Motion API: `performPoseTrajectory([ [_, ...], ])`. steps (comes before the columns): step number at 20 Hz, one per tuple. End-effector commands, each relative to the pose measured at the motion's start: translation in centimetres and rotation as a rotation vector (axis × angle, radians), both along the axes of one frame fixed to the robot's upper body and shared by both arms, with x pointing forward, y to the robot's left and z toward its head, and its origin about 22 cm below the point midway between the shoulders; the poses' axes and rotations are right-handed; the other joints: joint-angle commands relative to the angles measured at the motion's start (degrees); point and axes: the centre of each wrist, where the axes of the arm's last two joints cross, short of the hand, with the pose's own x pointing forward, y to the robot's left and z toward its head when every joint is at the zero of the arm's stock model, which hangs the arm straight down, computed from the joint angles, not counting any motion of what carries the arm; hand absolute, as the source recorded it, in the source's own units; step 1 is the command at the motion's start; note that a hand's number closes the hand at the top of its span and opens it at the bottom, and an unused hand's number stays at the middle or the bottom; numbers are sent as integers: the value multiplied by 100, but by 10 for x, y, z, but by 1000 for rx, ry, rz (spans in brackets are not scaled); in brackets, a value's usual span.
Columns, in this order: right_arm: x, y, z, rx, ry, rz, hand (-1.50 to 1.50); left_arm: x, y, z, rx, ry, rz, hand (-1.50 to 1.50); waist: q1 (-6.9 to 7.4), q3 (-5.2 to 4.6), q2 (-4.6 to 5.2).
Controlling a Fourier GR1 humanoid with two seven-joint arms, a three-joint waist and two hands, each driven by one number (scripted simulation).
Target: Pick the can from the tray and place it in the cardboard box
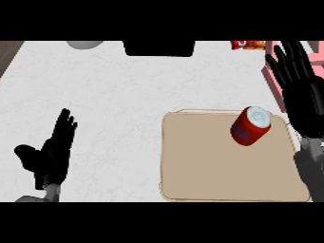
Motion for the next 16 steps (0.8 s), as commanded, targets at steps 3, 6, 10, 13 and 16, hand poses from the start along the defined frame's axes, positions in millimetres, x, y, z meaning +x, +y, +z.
performPoseTrajectory([
  [3,10,-51,79,-85,-127,50,-150,19,30,47,213,-185,-201,0,-42,107,58],
  [6,9,-75,117,-189,-210,117,-150,39,27,86,416,-334,-381,0,-167,130,50],
  [10,11,-144,98,-475,-51,128,-150,47,17,101,393,-331,-485,0,-56,127,159],
  [13,10,-165,84,-571,-156,194,-150,37,11,89,405,-330,-506,0,55,121,143],
  [16,11,-163,101,-738,-222,310,-150,51,1,92,389,-325,-511,0,16,117,162],
])
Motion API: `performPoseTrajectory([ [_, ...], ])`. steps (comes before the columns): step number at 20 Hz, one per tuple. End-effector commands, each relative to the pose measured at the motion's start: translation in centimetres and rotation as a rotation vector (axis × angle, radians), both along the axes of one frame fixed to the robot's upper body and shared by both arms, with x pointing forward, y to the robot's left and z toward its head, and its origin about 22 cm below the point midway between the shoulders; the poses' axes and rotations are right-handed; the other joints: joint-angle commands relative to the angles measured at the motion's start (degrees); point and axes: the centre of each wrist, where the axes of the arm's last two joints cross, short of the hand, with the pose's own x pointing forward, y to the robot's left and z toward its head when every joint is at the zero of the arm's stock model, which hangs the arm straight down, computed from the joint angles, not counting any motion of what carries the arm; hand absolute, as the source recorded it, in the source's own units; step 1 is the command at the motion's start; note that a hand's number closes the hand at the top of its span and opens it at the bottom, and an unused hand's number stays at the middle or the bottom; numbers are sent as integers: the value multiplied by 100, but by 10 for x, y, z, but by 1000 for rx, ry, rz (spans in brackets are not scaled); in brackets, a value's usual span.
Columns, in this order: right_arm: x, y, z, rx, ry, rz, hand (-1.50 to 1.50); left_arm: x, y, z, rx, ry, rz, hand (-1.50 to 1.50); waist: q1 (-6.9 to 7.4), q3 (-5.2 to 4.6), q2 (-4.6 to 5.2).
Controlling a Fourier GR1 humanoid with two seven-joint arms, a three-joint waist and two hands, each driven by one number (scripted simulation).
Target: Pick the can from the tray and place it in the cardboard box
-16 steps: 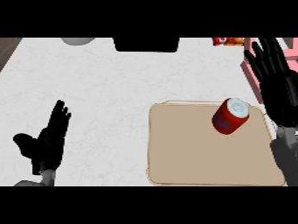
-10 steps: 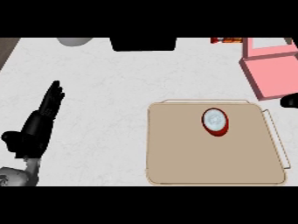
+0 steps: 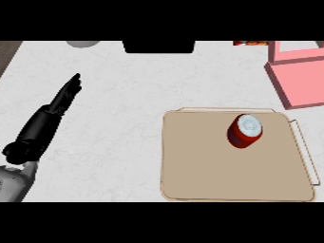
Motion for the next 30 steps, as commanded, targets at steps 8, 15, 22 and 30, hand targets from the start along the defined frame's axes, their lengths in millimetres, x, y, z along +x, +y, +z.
performPoseTrajectory([
  [8,13,17,28,-565,19,171,-150,18,-16,6,20,-8,-51,0,96,-19,-13],
  [15,4,74,37,-827,74,292,-150,11,-2,8,14,7,-41,0,45,-22,-61],
  [22,-13,123,32,-1002,126,228,-150,14,-3,8,12,9,-29,0,-14,-22,-64],
  [30,-22,133,27,-1033,236,215,-150,-7,-3,-6,18,-6,-20,0,-2,-18,-65],
])
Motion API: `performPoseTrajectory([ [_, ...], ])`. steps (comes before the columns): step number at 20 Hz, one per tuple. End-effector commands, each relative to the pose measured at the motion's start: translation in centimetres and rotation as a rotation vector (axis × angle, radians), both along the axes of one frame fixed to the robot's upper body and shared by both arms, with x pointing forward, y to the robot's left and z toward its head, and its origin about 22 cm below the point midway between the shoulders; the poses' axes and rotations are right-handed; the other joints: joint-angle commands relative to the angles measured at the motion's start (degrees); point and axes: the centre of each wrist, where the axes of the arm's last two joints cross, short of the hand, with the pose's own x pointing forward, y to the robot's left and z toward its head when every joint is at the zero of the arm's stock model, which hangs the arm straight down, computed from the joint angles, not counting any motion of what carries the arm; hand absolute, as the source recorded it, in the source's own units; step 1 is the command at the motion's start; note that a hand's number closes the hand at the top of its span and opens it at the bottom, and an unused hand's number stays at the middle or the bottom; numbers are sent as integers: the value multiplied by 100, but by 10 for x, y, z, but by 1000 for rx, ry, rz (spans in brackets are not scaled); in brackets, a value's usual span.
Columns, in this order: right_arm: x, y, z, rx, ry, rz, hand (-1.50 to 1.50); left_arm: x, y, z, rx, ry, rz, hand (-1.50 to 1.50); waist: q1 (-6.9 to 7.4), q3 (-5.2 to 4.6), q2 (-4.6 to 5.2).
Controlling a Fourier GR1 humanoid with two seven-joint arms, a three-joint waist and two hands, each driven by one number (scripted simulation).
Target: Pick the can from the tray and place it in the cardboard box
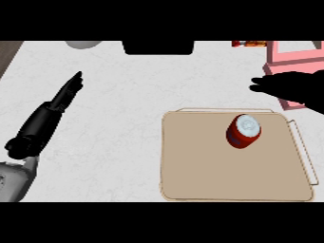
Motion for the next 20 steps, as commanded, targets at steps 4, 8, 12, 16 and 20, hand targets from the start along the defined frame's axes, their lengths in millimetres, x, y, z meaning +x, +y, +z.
performPoseTrajectory([
  [4,1,28,-26,-47,-8,-39,-150,-2,9,7,8,0,-4,0,33,4,11],
  [8,-14,19,-28,-71,-41,-54,-150,5,-11,4,6,8,15,0,-10,5,7],
  [12,-25,41,-47,-45,-66,-66,-150,-10,-2,-3,5,1,15,0,-5,4,0],
  [16,9,42,-67,-123,-46,-64,-150,-1,2,-8,-22,21,-12,0,36,4,18],
  [20,11,40,-58,-150,-53,-81,-150,1,6,6,-7,6,12,0,25,4,11],
])
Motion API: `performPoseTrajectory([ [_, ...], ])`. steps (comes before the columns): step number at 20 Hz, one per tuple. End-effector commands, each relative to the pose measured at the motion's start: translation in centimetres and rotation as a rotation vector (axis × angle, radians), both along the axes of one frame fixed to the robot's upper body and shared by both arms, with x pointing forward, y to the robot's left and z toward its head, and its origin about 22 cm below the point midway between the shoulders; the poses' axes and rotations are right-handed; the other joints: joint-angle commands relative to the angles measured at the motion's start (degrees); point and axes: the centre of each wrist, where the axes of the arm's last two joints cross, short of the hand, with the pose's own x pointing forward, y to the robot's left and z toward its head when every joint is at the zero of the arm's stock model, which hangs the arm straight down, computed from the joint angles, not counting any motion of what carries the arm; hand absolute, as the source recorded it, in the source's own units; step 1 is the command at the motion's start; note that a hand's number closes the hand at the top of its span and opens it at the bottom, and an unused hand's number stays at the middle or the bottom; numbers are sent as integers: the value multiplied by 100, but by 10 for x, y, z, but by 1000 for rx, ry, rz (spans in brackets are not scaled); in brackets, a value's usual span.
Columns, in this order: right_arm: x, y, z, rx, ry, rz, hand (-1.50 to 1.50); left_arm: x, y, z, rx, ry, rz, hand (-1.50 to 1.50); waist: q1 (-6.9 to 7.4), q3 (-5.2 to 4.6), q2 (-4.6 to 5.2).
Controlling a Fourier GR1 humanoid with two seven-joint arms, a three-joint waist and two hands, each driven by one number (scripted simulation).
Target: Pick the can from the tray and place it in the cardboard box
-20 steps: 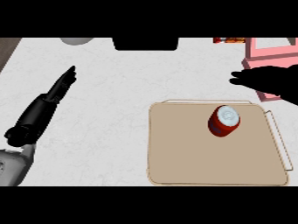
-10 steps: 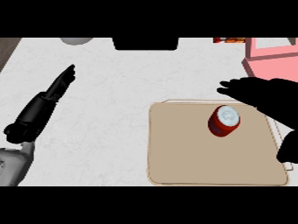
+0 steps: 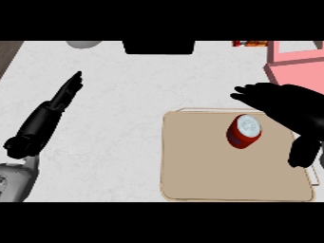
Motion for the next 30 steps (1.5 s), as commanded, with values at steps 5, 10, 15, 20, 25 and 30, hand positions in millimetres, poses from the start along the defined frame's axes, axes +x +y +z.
performPoseTrajectory([
  [5,2,-1,-42,-29,-3,-4,-150,-6,11,-11,1,4,5,0,-8,0,0],
  [10,3,-1,-47,17,17,9,-150,7,-3,0,10,-5,-5,0,-23,-1,-2],
  [15,25,-3,-56,-37,49,-16,-150,-3,-3,10,2,3,-3,0,12,0,-1],
  [20,14,9,-79,-68,-9,-32,-150,-12,0,2,4,4,-1,0,9,0,-5],
  [25,27,-21,-87,-55,48,-29,-150,9,7,-6,-10,-12,5,0,-21,-1,3],
  [30,35,3,-111,-33,23,74,150,22,3,-10,28,-6,8,0,-12,0,25],
])
